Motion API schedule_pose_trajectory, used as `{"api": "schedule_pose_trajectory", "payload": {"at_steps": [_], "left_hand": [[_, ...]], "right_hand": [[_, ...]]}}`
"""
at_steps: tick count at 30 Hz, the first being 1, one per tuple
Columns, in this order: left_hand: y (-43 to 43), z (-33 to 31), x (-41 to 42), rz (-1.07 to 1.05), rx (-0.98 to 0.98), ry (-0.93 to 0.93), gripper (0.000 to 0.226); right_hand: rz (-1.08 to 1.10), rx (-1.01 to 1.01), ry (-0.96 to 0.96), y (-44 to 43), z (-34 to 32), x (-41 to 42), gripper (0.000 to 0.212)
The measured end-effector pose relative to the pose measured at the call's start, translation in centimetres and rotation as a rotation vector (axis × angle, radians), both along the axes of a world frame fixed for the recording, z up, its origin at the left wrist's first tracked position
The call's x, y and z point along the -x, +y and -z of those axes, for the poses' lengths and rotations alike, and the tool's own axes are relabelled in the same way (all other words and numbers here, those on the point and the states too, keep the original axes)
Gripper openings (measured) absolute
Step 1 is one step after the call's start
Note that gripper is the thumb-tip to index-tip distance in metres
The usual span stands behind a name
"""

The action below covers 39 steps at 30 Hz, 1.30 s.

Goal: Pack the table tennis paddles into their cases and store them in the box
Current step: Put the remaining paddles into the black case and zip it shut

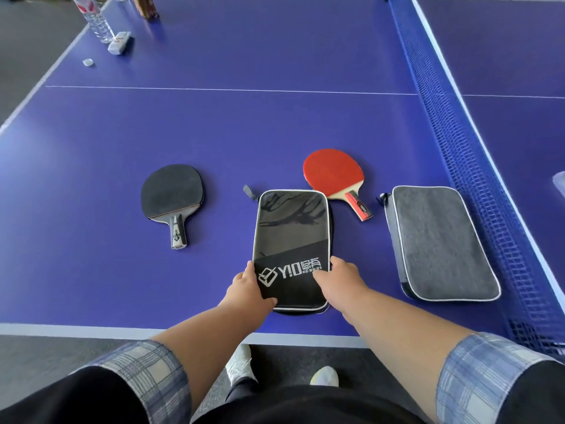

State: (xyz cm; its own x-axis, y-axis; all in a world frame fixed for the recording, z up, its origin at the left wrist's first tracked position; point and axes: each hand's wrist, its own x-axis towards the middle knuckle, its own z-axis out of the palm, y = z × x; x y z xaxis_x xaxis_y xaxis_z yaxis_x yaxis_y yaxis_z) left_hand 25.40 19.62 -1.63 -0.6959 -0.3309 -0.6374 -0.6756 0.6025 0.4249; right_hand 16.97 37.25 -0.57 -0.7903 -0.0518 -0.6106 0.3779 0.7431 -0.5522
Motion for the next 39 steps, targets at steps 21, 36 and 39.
{"api": "schedule_pose_trajectory", "payload": {"at_steps": [21, 36, 39], "left_hand": [[-6.3, -1.9, 2.1, 0.029, -0.271, -0.065, 0.047], [-15.1, -5.0, 2.2, -0.395, -0.384, 0.256, 0.056], [-16.0, -3.2, 1.8, -0.400, -0.327, 0.176, 0.064]], "right_hand": [[0.211, 0.356, 0.248, -6.5, -5.4, -0.2, 0.032], [-0.750, 0.089, 0.399, -15.1, -1.1, -0.9, 0.049], [-0.990, -0.253, 0.275, -13.9, 1.3, 0.7, 0.067]]}}
